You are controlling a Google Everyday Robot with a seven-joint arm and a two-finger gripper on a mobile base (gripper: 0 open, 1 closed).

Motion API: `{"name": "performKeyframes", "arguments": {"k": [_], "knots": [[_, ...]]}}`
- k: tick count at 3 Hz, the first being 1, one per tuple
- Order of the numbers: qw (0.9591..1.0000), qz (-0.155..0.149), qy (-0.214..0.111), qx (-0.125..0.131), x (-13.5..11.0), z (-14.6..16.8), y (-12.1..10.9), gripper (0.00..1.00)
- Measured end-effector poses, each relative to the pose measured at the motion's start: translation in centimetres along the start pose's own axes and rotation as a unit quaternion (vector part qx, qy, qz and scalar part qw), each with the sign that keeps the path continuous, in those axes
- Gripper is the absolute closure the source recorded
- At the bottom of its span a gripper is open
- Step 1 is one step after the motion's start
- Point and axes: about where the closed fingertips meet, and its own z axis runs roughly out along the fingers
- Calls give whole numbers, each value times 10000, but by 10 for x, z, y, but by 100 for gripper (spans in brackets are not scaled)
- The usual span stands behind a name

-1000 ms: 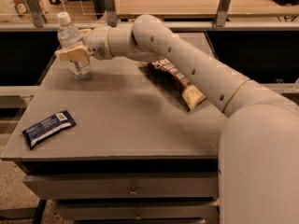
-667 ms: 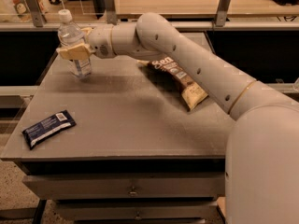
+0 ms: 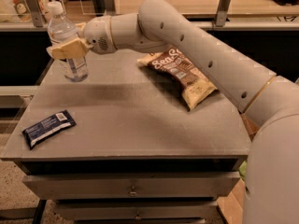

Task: Move blue plastic bottle near rxbar blueberry

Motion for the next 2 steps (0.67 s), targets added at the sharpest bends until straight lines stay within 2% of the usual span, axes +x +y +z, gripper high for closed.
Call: {"name": "performKeyframes", "arguments": {"k": [2], "knots": [[9978,172,-133,-622,-3,22,56,100]]}}
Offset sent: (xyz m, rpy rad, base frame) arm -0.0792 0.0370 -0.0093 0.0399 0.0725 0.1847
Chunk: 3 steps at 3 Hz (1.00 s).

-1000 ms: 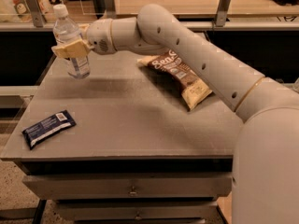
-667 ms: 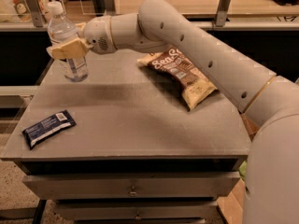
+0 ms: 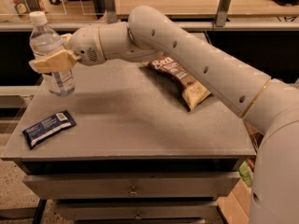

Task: Move blue plastic bottle near rxbar blueberry

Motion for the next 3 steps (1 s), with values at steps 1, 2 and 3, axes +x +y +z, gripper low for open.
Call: {"name": "performKeyframes", "arguments": {"k": [1,2,3], "knots": [[9996,-61,-165,-231,5,14,10,84],[9991,-216,-195,-320,13,22,12,61],[9987,-365,-93,-334,27,32,10,37]]}}
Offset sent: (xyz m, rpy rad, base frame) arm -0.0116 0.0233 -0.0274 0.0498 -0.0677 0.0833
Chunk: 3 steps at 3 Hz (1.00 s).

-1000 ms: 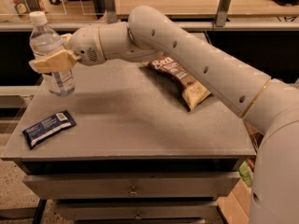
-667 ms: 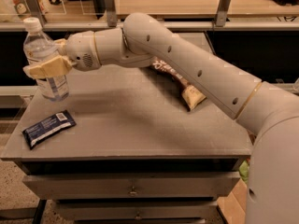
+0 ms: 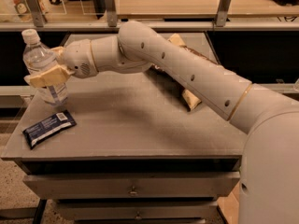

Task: Move blue plastic bottle near rxbar blueberry

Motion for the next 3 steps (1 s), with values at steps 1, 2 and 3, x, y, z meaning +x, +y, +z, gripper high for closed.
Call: {"name": "performKeyframes", "arguments": {"k": [1,2,3], "knots": [[9999,-151,50,-28,5,9,-2,13],[9996,-226,117,-73,4,13,-3,0],[9996,-205,179,-85,5,11,-3,0]]}}
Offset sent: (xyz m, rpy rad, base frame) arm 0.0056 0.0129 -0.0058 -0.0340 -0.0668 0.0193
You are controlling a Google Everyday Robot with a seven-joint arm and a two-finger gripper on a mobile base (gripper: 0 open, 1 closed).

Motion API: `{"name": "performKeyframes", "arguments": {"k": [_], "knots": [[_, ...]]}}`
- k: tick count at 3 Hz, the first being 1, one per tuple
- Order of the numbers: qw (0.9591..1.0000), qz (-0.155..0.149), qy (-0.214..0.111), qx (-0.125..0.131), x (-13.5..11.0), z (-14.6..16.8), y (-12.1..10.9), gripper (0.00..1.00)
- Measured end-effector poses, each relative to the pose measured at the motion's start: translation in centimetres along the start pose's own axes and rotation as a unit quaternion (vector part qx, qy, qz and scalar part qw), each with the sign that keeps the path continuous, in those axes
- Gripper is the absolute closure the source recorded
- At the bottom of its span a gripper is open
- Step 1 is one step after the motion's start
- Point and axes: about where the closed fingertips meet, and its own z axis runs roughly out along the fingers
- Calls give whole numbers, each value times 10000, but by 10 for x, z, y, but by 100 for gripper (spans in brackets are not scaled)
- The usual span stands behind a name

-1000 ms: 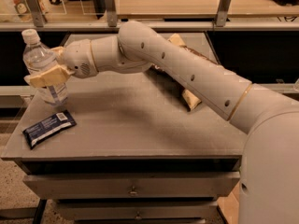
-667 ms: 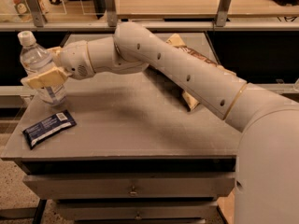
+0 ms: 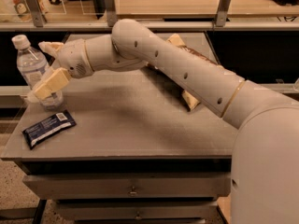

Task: Move blue plastic bottle near rxbar blueberry

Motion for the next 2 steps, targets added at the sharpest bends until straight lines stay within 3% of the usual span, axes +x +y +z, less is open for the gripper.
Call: {"name": "performKeyframes", "arguments": {"k": [1,2], "knots": [[9996,29,41,280,1,-18,-11,0],[9962,56,342,802,1,-50,-26,0]]}}
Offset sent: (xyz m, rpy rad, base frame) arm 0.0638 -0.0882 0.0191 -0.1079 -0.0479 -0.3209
